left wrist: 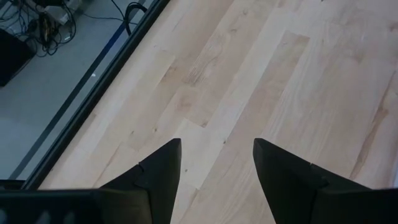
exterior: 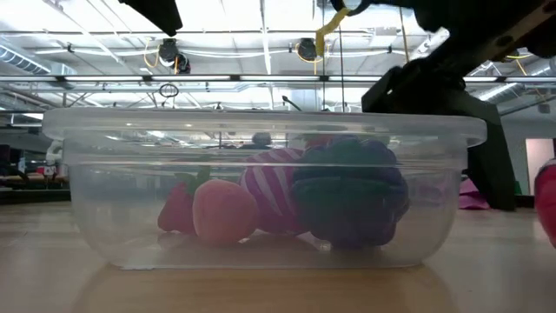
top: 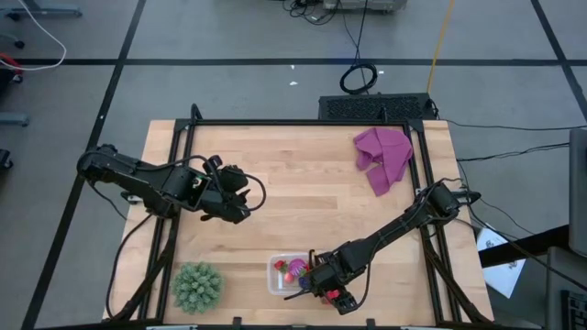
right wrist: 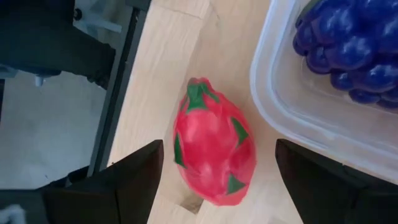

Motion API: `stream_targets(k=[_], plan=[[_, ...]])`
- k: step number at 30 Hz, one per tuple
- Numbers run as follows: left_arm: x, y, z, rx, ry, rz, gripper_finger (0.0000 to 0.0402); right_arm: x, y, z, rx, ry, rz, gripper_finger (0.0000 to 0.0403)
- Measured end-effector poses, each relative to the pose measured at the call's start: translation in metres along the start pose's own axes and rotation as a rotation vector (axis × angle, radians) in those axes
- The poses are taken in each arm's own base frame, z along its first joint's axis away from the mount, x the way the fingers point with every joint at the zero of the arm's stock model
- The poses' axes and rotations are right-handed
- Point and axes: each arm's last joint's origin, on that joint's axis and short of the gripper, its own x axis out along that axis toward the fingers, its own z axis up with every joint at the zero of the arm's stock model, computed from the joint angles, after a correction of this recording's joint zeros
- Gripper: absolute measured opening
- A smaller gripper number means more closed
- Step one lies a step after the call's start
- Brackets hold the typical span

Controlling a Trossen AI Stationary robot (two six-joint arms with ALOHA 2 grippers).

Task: Pick and placing Produce into tupperware
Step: Put the dragon fruit into the transparent bin

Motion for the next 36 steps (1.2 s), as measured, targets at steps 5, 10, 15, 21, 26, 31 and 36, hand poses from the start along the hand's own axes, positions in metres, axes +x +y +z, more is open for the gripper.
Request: stream_targets(k=[5, 10, 15, 21, 26, 31, 36], plan=[[0.0, 0.0, 0.0, 0.013, 0.002, 0.002, 0.0207, 0.011, 0.0, -0.003, 0.006, 0.036, -0.006, 0.0302], [0.0, 0.0, 0.0, 0.017, -0.001, 0.007, 0.0207, 0.012, 0.0, -0.002, 0.003, 0.029, -0.005, 0.0302], [0.0, 0.0, 0.0, 0.018, -0.002, 0.007, 0.0207, 0.014, 0.0, 0.0, -0.006, 0.011, -0.002, 0.0302], [0.0, 0.0, 0.0, 0.018, -0.002, 0.007, 0.0207, 0.021, -0.004, -0.003, -0.008, 0.007, -0.002, 0.0302], [0.0, 0.0, 0.0, 0.019, -0.001, 0.008, 0.0207, 0.026, -0.007, -0.008, 0.004, -0.003, 0.001, 0.0302], [0.0, 0.001, 0.0, 0.02, 0.0, 0.009, 0.0207, 0.026, -0.006, -0.007, -0.013, -0.011, 0.003, 0.0302], [0.0, 0.001, 0.0, 0.021, 0.001, 0.009, 0.0207, 0.026, -0.007, -0.007, -0.013, -0.012, 0.004, 0.0302]])
